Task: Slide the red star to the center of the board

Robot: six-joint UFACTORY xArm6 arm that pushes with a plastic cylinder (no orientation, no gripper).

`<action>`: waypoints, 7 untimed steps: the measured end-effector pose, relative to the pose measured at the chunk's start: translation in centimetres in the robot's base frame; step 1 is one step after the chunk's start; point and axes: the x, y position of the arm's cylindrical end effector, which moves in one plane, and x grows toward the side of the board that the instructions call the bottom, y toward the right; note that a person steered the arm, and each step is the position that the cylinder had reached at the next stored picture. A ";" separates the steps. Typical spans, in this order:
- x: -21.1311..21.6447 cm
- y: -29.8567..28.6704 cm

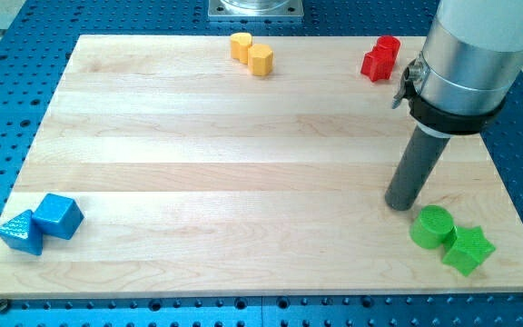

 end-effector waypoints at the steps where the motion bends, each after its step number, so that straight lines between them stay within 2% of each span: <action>1: -5.1 0.0; 3: -14.2 9.2; 4: -20.9 12.7; 5: -26.2 12.0; 6: -29.1 8.4; 7: -26.0 1.7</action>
